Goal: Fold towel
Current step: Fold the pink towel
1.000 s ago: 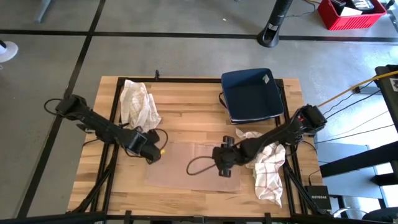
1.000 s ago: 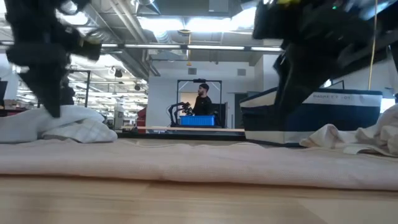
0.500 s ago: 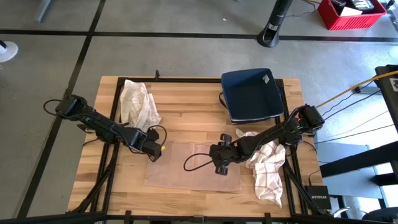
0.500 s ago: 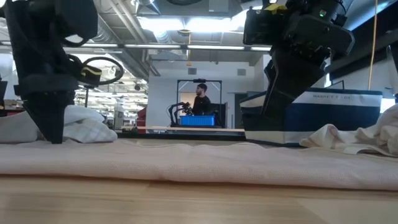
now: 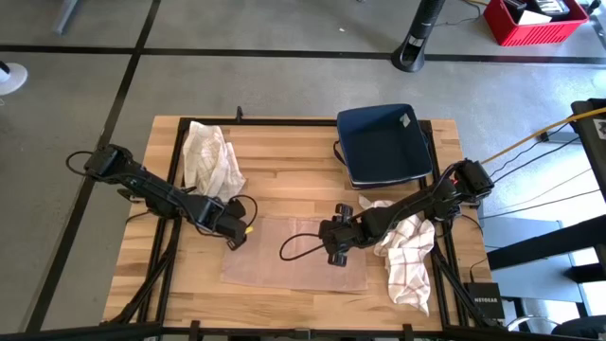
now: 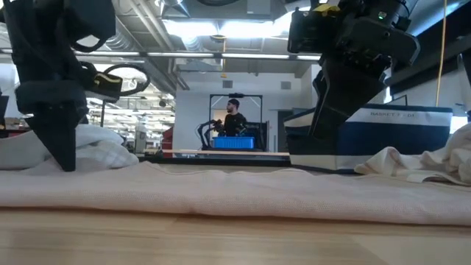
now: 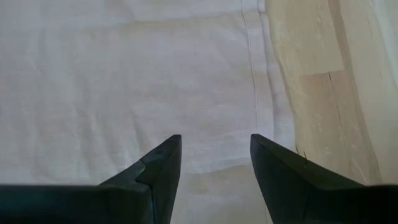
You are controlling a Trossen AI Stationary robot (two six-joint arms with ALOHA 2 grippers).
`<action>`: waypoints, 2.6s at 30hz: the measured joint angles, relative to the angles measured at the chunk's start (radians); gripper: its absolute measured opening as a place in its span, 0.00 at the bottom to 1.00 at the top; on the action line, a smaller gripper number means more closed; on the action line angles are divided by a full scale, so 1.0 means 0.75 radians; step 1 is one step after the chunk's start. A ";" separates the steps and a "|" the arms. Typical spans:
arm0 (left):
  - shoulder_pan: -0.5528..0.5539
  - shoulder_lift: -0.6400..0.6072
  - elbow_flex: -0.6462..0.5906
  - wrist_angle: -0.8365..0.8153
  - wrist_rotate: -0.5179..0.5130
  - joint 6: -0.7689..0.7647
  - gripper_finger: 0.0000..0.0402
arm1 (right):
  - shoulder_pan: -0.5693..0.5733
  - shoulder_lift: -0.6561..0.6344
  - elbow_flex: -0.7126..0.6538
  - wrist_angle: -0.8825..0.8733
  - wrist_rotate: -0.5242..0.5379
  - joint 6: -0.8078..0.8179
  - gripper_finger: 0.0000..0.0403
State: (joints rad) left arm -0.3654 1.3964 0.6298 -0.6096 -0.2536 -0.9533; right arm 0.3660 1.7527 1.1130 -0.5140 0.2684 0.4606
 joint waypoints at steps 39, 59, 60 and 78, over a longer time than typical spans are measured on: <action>-0.258 0.035 0.432 0.505 -0.101 0.667 0.03 | -0.053 0.218 0.224 0.948 -0.253 -0.582 0.48; -0.153 0.022 0.451 0.272 -0.039 0.625 0.26 | 0.035 0.109 0.285 0.625 -0.012 -0.749 0.02; -0.150 0.017 0.463 0.227 -0.034 0.613 0.29 | 0.055 0.087 0.293 0.576 0.024 -0.733 0.02; -0.294 0.011 0.433 -0.095 -0.024 0.322 0.36 | 0.555 -0.022 0.290 0.058 0.588 -0.236 0.00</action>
State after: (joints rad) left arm -0.5861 1.4048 0.9546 -0.6810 -0.2719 -0.7117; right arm 0.7826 1.7363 1.3303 -0.4702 0.7091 0.2834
